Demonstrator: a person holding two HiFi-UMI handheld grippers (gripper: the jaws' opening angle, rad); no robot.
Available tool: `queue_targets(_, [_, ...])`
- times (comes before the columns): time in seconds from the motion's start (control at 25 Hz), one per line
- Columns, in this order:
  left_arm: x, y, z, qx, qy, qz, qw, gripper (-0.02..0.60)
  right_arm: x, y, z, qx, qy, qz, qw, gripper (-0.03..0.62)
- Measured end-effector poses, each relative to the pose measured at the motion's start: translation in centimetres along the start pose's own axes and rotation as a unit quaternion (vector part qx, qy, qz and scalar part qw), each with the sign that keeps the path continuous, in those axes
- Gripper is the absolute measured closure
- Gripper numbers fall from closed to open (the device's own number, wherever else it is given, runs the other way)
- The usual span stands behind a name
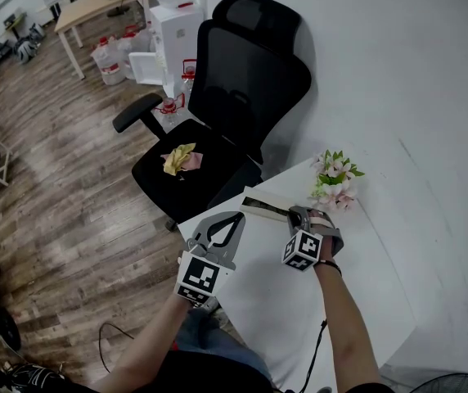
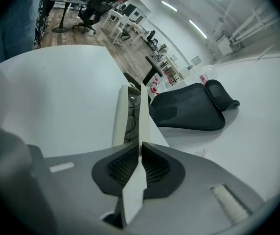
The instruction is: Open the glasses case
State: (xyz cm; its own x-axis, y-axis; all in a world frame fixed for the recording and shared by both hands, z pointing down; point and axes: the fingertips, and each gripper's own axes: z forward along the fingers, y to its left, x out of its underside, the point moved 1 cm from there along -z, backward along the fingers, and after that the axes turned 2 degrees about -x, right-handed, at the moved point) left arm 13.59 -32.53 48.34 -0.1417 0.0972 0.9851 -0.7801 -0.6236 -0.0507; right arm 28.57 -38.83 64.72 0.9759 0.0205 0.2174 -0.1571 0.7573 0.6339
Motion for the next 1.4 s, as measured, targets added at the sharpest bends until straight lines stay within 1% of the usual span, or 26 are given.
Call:
queue_targets(0.28, [0.3,0.2,-0.3,-0.002,0.002,0.000,1.0000,0.574,0.1,-2.0,0.6,0.025,0.012,0.031,0.999,0.591])
queue_targets(0.76, [0.6,1.3,-1.5,-0.015,0.006,-0.003,0.9999,0.574,0.2,-4.2,1.7,0.069,0.042,0.090,0.993,0.579])
queue_targets(0.92, [0.5,1.4,-1.7,-0.018,0.007,-0.003,0.9998,0.574,0.1,-4.7,2.0,0.069,0.041,0.099,0.992,0.560])
queue_targets(1.0, [0.5,1.4,-1.8,-0.019,0.007,-0.002,0.9998,0.574,0.0,-4.7,2.1,0.064,0.038,0.098,0.992,0.517])
queue_targets(1.16, [0.4,1.3,-2.1,-0.019,0.003,0.000,0.9998,0.574,-0.1,-4.4,1.7,0.060,0.033,0.092,0.993,0.514])
queue_targets(1.4, [0.0,0.7,-2.1,-0.013,-0.004,0.002,0.9999,0.574,0.0,-4.5,0.2,0.070,0.023,0.101,0.992,0.514])
